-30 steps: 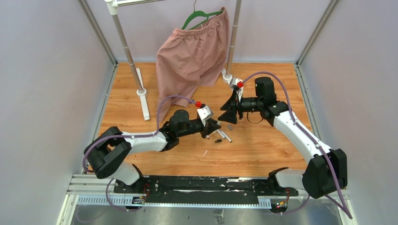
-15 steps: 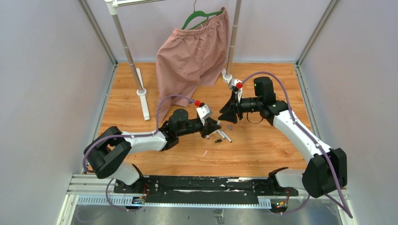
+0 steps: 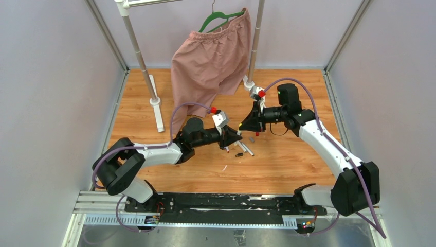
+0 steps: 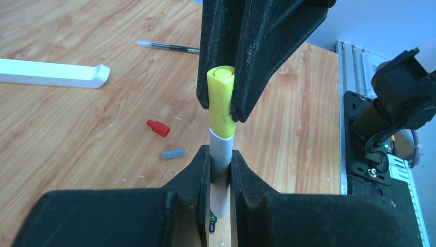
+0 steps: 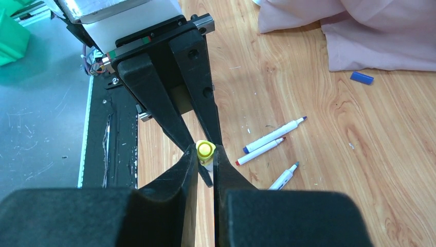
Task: Insert the pens into the pen caps
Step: Press the pen cap onto the pen.
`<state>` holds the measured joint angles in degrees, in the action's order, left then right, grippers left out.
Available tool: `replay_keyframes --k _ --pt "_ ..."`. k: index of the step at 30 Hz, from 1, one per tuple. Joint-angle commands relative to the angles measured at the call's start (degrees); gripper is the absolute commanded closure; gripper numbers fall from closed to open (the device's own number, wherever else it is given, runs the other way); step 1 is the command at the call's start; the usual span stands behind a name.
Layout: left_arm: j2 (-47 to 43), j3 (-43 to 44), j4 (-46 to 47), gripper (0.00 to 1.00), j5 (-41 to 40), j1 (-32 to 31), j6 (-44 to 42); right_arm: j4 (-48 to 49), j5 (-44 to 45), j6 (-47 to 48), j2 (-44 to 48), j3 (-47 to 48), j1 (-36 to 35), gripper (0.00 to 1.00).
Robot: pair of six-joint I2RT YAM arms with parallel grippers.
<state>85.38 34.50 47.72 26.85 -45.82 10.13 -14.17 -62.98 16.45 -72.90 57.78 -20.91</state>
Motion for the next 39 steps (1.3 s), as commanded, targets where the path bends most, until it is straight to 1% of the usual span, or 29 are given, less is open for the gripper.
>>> replay_keyframes --k 1,2,5,7,9,16,18,27,29,31,33,35,37,39 --pt "0.79 -0.32 3.43 1.0 1.83 0.47 1.34 -1.09 -3.17 0.34 0.09 1.63 -1.13 0.9" --pt "0.83 -0.38 3.49 1.0 1.95 0.47 1.37 -1.16 -3.08 0.34 0.13 1.63 -1.11 0.87" --pt "0.83 -0.28 3.6 1.0 2.26 0.47 1.43 -1.23 -2.49 0.34 0.58 1.77 -1.1 0.66" --pt "0.99 -0.16 3.6 1.0 2.76 0.45 1.47 -1.12 -2.39 0.27 0.88 1.95 -1.07 0.6" --pt "1.37 0.05 3.65 1.0 3.35 0.47 1.63 -1.01 -2.61 -0.19 1.14 2.22 -1.02 0.58" --pt "1.87 0.44 3.6 1.0 4.34 0.47 1.9 -0.88 -2.46 -1.86 1.26 3.19 -1.06 0.58" --pt "1.98 0.52 3.53 1.0 4.43 0.46 1.91 -0.73 -1.99 -2.39 1.2 3.23 -1.07 0.6" --pt "1.81 0.41 3.52 1.0 4.27 0.47 2.0 -0.11 -2.23 -2.74 0.53 2.61 -1.06 0.78" --pt "1.67 0.31 3.56 1.0 4.33 0.62 2.19 -0.13 -2.46 -2.74 0.41 2.52 -1.07 0.9" --pt "1.63 0.07 4.42 1.0 4.94 1.13 3.5 0.0 -2.71 -2.74 0.28 2.23 -1.07 0.99" --pt "2.0 -0.65 7.52 1.0 6.41 2.7 6.84 0.22 -2.99 -2.78 0.15 1.69 -1.07 1.0" --pt "3.1 -1.44 13.01 1.0 8.74 4.77 12.02 0.73 -3.47 -3.3 -0.3 1.16 -1.15 1.0" --pt "5.36 -2.36 20.34 1.0 11.09 7.11 18.05 1.93 -3.85 -4.72 -1.43 0.27 -1.3 1.0" --pt "7.25 -3.7 30.63 1.0 12.46 9.3 23.77 4.1 -4.07 -7.11 -3.13 -0.93 -1.69 1.0"
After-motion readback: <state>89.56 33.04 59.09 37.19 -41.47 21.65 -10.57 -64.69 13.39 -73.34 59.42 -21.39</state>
